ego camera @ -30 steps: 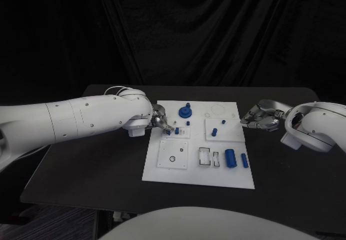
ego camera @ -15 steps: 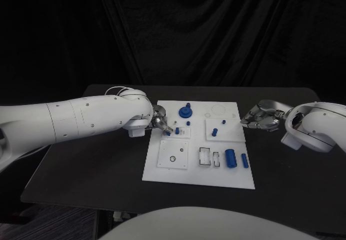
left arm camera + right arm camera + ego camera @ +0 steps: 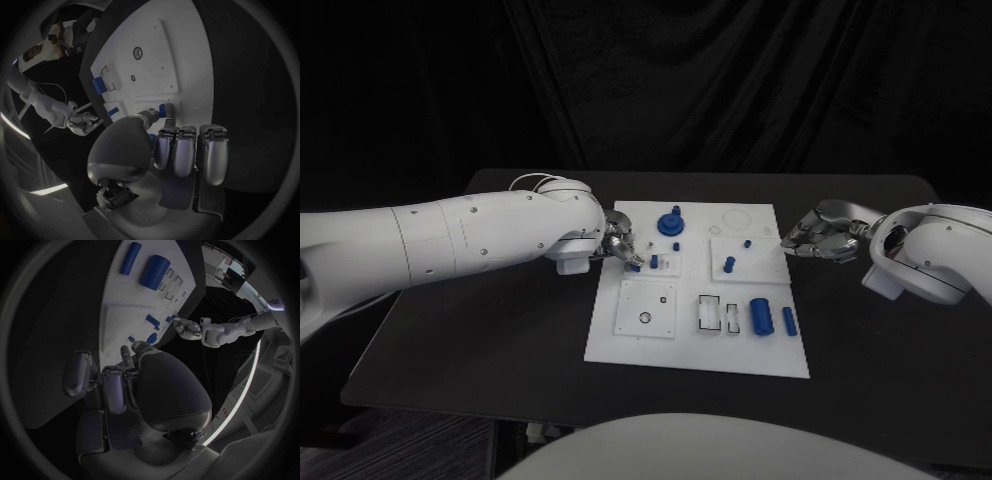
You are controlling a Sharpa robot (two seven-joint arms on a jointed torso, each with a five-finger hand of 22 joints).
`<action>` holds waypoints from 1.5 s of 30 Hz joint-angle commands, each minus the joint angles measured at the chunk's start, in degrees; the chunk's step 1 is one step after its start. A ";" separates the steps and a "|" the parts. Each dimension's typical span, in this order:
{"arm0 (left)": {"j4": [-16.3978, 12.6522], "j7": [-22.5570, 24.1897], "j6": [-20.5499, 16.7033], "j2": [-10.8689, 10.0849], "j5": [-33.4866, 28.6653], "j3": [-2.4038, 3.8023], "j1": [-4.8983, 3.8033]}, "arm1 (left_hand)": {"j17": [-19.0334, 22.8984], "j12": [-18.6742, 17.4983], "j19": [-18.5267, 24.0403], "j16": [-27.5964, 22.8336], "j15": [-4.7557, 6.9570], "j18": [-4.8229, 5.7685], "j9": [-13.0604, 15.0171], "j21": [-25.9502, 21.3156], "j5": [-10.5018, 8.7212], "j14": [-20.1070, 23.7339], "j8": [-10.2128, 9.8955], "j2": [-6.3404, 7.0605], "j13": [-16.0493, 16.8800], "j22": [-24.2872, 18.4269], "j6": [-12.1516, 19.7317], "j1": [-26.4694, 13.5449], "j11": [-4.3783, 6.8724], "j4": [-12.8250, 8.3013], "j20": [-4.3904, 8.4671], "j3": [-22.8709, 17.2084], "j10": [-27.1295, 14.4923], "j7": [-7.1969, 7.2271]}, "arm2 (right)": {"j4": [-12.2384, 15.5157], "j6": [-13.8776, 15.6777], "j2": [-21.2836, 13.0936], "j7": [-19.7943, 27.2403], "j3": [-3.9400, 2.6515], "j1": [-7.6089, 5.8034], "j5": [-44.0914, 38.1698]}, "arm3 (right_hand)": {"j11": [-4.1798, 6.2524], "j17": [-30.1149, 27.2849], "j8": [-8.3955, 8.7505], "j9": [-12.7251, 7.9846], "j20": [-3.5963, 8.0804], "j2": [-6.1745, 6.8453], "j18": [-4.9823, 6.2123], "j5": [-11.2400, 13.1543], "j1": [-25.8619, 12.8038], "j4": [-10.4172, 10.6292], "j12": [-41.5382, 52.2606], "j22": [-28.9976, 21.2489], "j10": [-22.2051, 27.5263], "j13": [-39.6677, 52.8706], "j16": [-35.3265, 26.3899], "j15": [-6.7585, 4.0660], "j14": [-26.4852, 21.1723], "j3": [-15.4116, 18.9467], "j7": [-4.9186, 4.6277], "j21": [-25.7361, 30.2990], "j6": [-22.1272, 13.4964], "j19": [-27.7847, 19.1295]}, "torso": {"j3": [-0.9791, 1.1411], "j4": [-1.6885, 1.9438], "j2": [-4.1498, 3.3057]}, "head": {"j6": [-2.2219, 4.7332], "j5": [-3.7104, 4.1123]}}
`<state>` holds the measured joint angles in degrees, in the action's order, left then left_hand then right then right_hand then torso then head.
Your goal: Assemble the parts on the task board
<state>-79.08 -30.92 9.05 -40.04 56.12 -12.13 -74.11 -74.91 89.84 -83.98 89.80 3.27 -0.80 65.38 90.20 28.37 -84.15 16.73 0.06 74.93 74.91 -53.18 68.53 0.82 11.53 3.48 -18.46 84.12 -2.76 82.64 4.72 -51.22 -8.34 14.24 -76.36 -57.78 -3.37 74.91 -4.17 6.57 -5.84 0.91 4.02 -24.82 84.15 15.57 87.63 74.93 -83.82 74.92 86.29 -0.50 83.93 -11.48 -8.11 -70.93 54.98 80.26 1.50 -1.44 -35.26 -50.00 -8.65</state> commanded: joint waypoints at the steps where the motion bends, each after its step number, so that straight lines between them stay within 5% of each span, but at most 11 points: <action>1: -0.07 1.40 -0.57 -0.04 -0.30 0.04 0.14 | -13.81 -0.19 -6.02 -0.35 0.41 0.80 -0.07 -0.20 0.41 -5.35 -0.15 0.76 14.75 15.09 -0.60 0.05 0.32 -0.28 0.45 -0.89 5.48 0.14 | -0.01 -0.38 -0.05 -0.94 -0.05 0.14 -0.26 | -0.24 9.38 -0.09 0.08 -0.06 -0.08 0.67 -0.21 0.70 0.02 -0.22 8.75 -1.70 10.66 -0.33 0.21 3.61 -0.37 -0.09 0.45 0.31 -0.46 | 0.01 -0.02 0.04 | 0.00 -0.01; 20: 0.71 2.40 -3.99 -0.13 -0.30 0.04 0.16 | -13.53 -0.40 -6.02 -0.47 0.43 0.80 -0.10 -0.20 0.87 -5.25 -0.22 0.96 14.55 15.09 -0.68 -0.12 0.33 -0.60 0.47 -2.05 5.23 0.12 | 0.02 -0.31 -0.12 -0.93 -0.05 0.15 -0.26 | -0.24 9.30 -0.05 0.07 -0.06 -0.06 0.70 -0.22 0.72 0.00 -0.23 8.70 -1.67 10.64 -0.39 0.20 3.57 -0.44 -0.09 0.61 0.27 -0.54 | -0.01 0.02 -0.03 | 0.00 0.07; 45: 1.21 2.10 -2.90 0.35 -0.30 0.04 0.21 | -13.18 -0.57 -6.02 -0.63 0.34 0.80 -0.25 -0.20 -0.88 -5.11 -0.53 1.37 14.40 15.09 -0.71 -1.04 0.20 -0.79 0.41 -3.38 5.04 -0.03 | 0.22 -0.39 -0.29 -1.02 -0.05 0.15 -0.26 | -0.24 9.29 -0.05 0.07 -0.05 -0.06 0.71 -0.24 0.72 0.00 -0.26 8.69 -1.62 10.60 -0.40 0.20 3.56 -0.49 -0.10 0.67 0.28 -0.56 | 0.02 0.00 0.03 | 0.00 0.26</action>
<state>-77.69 -29.55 5.69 -39.74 56.11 -12.13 -74.07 -74.91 89.58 -83.98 89.38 3.27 -0.80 65.22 90.20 27.66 -84.15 16.41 1.19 74.93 74.91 -53.73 67.83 0.82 10.74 3.48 -21.46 84.12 -2.81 82.74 4.63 -51.42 -8.45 14.24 -76.35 -57.78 -3.37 74.91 -4.17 6.57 -6.05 0.91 4.02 -24.82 84.15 15.57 87.64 74.91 -83.82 74.91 86.08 -0.50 83.93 -11.48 -8.11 -70.45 54.98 80.06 1.52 -1.45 -35.27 -50.00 -8.35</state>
